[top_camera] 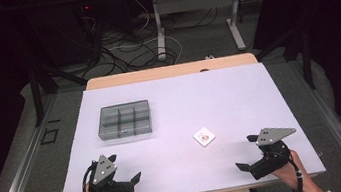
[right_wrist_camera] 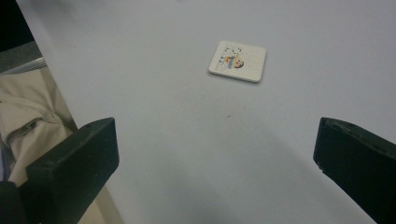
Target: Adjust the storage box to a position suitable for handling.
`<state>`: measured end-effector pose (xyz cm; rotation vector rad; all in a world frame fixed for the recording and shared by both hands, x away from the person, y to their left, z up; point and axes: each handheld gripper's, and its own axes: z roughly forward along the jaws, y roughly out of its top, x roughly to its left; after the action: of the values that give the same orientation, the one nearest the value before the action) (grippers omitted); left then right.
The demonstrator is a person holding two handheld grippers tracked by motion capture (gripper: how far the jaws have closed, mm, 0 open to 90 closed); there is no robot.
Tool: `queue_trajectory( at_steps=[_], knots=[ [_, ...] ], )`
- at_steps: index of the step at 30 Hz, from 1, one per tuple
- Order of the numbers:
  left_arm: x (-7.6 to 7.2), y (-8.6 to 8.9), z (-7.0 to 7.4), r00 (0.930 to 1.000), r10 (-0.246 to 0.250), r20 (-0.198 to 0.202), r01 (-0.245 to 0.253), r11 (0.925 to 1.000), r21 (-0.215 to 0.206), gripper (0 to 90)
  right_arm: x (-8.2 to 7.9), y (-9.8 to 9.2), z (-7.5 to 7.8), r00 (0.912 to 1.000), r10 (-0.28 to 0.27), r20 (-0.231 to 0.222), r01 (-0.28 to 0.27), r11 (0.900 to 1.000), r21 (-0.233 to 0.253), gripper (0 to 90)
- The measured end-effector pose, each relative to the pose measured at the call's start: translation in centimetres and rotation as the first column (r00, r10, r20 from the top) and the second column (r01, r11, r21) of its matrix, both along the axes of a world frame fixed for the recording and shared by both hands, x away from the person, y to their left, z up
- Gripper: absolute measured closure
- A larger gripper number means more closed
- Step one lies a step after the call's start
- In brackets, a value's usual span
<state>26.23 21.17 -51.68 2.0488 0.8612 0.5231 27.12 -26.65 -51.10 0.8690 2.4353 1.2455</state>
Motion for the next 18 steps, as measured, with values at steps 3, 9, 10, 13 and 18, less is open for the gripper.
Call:
queue_trajectory(
  at_steps=[3, 9, 10, 13, 18],
  knots=[
    [0.02, 0.01, -0.02, 1.0, 0.004, 0.001, -0.004, 1.0, 0.001, 0.2, 0.02, 0.08, -0.02, 1.0, 0.002, -0.004, -0.002, 1.0, -0.004, 0.0],
    [0.14, 0.09, -0.04, 1.0, 0.007, -0.007, -0.007, 1.0, 0.007, 0.2, 0.08, 0.08, -0.01, 1.0, 0.004, -0.009, -0.004, 1.0, -0.009, 0.0],
    [0.18, 0.11, -0.05, 0.9999, 0.011, -0.002, -0.011, 0.9999, 0.008, 0.2, 0.08, 0.08, -0.04, 1.0, 0.004, -0.008, -0.004, 1.0, -0.008, 0.0],
    [0.3, 0.16, -0.03, 0.9999, 0.011, -0.006, -0.011, 0.9998, 0.016, 0.2, 0.05, 0.04, -0.04, 1.0, 0.005, -0.007, -0.005, 1.0, -0.005, 0.0],
    [0.64, 0.36, 0.0, 0.9996, 0.029, -0.006, -0.028, 0.9993, 0.023, 0.2, 0.02, 0.0, -0.01, 1.0, 0.003, -0.005, -0.003, 1.0, -0.009, 0.0]
  ],
)
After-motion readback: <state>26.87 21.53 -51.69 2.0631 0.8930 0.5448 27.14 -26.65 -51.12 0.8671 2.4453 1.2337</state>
